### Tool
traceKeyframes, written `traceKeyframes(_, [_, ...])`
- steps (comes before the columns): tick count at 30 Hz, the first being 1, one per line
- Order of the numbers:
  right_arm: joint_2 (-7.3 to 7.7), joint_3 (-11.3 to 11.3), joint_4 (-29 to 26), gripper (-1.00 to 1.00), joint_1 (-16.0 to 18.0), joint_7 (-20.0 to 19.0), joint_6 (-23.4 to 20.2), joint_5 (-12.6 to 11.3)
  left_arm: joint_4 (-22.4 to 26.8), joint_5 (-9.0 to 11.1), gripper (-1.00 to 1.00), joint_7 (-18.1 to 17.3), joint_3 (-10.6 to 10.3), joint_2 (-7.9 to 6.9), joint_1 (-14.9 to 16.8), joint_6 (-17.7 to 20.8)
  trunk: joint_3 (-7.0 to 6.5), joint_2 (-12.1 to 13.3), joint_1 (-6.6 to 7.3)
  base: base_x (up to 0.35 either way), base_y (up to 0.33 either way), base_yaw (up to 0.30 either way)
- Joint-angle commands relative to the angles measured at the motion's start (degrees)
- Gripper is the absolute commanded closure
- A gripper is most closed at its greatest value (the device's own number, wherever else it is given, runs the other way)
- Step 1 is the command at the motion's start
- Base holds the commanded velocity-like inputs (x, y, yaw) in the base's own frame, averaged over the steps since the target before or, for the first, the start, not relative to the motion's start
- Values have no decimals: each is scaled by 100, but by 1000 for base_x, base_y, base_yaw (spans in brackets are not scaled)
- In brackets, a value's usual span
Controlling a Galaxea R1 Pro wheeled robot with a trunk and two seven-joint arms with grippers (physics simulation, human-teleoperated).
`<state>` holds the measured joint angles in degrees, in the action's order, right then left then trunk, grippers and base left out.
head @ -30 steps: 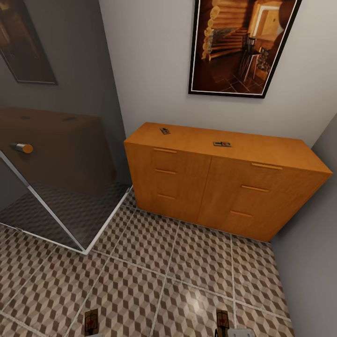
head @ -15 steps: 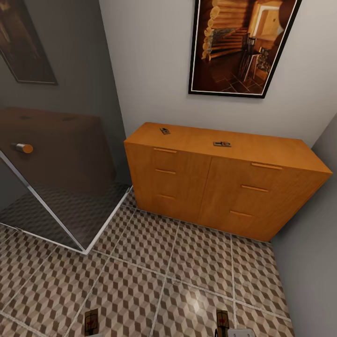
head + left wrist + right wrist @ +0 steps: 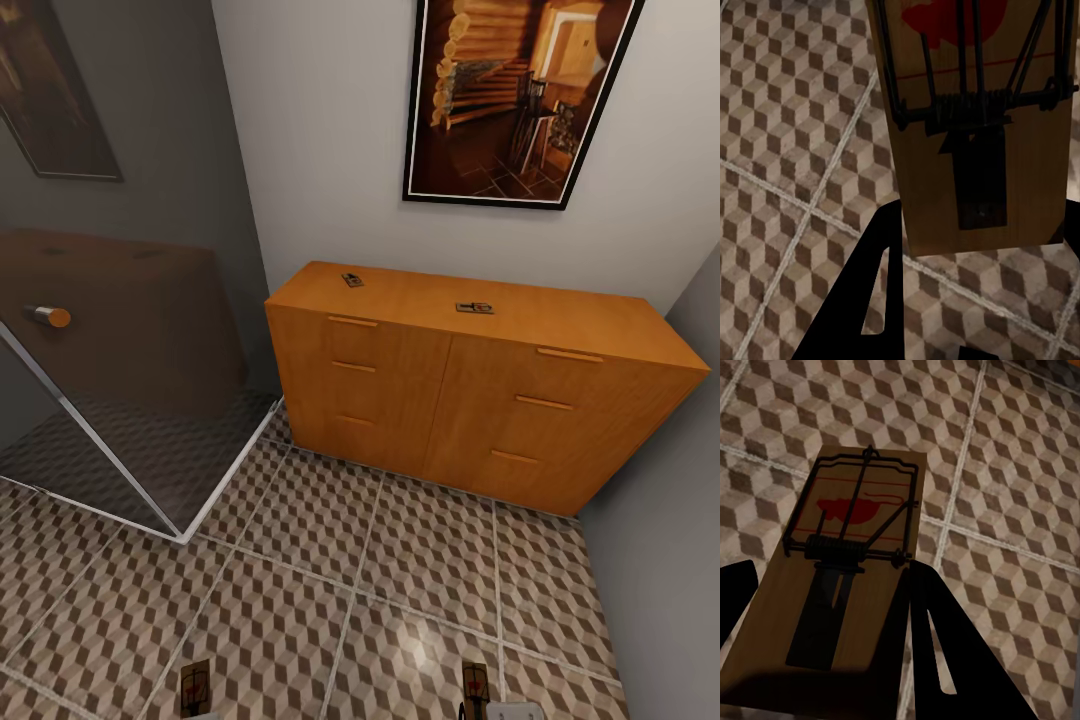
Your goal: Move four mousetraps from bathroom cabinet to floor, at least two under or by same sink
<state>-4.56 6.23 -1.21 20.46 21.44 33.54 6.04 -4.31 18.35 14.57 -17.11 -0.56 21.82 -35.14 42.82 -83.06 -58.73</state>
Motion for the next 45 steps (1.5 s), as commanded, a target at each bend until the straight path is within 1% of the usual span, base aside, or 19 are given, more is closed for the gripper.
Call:
traceKeyframes(1, [-1,19,7,100,5,27,3,38,-18,0,100,46,-47,3,8,-21,4,-2,0,0,0,0])
traceKeyframes(45, [-1,19,7,100,3,27,3,38,-18,0,100,46,-47,3,6,-19,4,-2,0,0,0,0])
